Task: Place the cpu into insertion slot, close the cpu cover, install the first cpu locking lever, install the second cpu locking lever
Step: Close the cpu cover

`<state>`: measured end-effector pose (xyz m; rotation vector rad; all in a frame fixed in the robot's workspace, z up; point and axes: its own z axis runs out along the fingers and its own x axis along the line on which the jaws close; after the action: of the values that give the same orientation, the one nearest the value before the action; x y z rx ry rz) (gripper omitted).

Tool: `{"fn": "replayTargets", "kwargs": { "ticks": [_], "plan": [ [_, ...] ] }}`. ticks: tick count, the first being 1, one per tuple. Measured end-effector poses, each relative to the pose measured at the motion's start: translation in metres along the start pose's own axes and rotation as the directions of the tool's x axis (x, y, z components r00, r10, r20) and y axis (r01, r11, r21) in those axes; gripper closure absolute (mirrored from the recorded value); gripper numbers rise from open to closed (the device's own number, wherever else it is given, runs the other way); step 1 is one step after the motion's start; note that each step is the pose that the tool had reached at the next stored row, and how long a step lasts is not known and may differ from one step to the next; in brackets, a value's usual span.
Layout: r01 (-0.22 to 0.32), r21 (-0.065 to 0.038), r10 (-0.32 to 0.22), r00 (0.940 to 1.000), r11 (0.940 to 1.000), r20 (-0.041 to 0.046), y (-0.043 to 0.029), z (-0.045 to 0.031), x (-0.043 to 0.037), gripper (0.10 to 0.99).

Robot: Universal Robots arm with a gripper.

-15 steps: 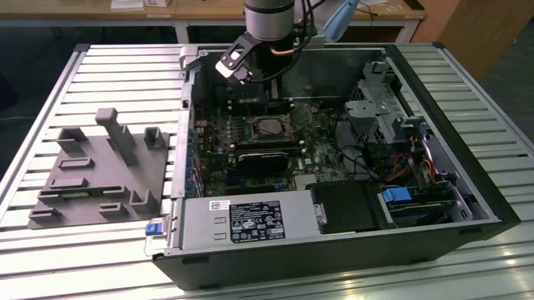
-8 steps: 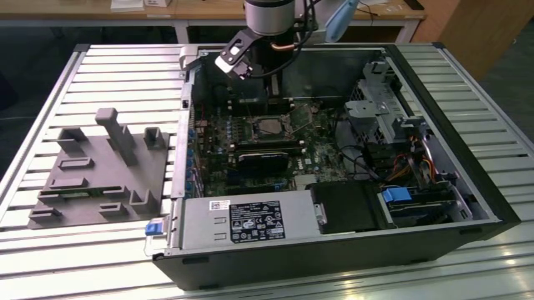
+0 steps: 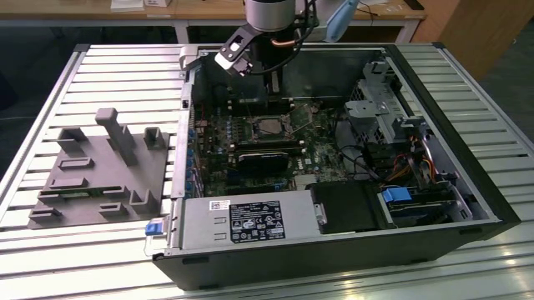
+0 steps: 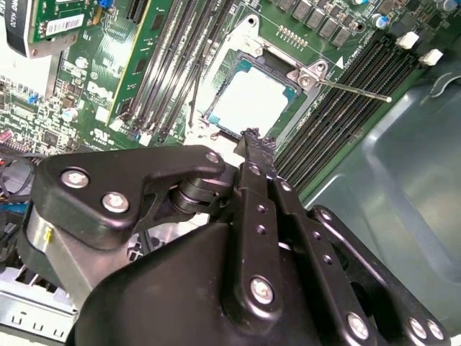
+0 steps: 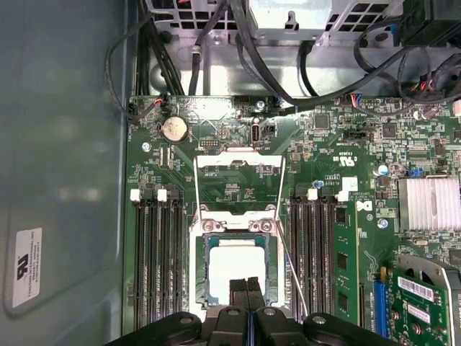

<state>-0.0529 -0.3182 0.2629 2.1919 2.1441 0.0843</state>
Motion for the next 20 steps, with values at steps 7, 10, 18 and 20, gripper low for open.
{"fn": "replayTargets", "kwargs": {
  "ticks": [7,10,18,20],
  "plan": [
    [0.000,0.000,0.000,1.0000,1.0000,0.0001,0.0108,0.0009,0.0003,0.984],
    [0.000,0.000,0.000,1.0000,1.0000,0.0001,0.0203,0.0018,0.0005,0.984],
    [0.000,0.001,0.000,1.0000,1.0000,0.0001,0.0479,0.0043,0.0010,0.984],
    [0.000,0.001,0.000,1.0000,1.0000,0.0001,0.0548,0.0049,0.0012,0.984]
  ]
}}
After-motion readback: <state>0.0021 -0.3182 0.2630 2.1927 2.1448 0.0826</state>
